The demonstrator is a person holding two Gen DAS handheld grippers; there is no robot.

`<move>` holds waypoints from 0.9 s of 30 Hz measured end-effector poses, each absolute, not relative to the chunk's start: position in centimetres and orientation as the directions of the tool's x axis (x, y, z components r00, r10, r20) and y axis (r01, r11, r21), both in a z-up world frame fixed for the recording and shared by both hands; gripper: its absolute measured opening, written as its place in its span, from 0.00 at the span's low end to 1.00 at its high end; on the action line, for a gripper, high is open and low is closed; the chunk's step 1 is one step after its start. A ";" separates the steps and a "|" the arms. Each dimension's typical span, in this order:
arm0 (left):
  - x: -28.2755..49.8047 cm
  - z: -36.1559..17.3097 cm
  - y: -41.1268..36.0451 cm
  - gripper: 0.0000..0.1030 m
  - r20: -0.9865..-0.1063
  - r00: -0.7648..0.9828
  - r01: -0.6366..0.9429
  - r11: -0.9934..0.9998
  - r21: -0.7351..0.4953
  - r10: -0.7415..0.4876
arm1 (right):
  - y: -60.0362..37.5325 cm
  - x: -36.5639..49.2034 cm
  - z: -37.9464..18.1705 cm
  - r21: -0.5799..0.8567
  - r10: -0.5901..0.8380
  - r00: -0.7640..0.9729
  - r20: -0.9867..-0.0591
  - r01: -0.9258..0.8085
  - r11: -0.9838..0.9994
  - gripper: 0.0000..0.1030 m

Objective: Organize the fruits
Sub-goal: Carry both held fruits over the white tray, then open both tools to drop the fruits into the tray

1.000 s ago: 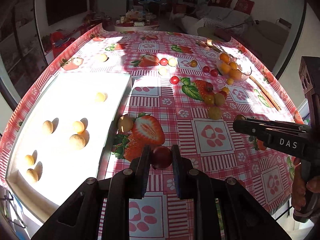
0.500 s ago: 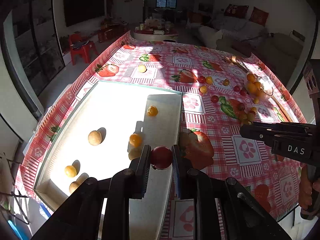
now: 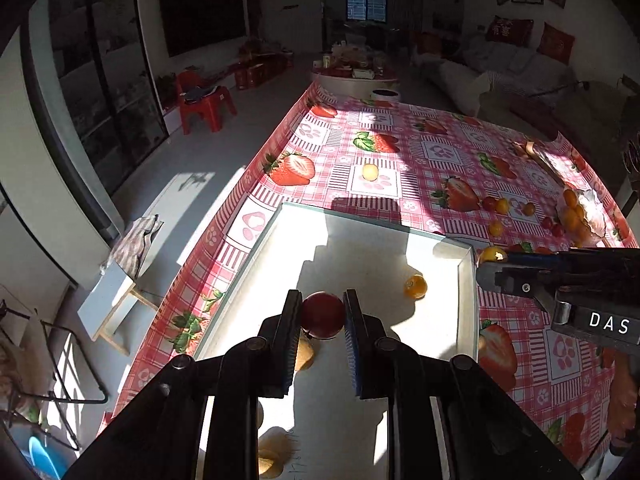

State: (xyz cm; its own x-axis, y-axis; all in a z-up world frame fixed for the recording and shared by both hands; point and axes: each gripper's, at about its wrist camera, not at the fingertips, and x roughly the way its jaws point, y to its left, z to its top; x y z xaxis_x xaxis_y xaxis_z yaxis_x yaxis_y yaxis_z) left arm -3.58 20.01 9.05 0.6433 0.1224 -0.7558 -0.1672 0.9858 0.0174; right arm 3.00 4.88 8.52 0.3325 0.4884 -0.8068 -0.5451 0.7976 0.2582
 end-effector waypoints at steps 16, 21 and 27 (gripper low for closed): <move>2.7 3.5 23.6 0.21 -0.856 0.501 -0.237 0.972 0.006 0.128 | 10.8 8.9 3.1 0.306 0.477 0.237 -0.846 -0.517 0.800 0.23; 3.2 2.6 23.7 0.21 -0.871 0.476 -0.238 0.971 0.006 0.122 | 11.4 9.4 1.8 0.271 0.444 0.239 -0.864 -0.522 0.809 0.23; 3.1 2.2 23.8 0.23 -0.876 0.463 -0.246 0.969 0.022 0.138 | 11.9 9.5 1.2 0.228 0.411 0.247 -0.877 -0.540 0.810 0.24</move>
State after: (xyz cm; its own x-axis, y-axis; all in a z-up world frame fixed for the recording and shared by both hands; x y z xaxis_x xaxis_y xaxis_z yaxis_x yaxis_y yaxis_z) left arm 3.12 23.78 2.22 0.4630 0.1378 -0.8756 -0.2462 0.9690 0.0223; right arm 9.52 11.91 1.21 0.2472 0.4114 -0.8773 -0.5403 0.8101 0.2277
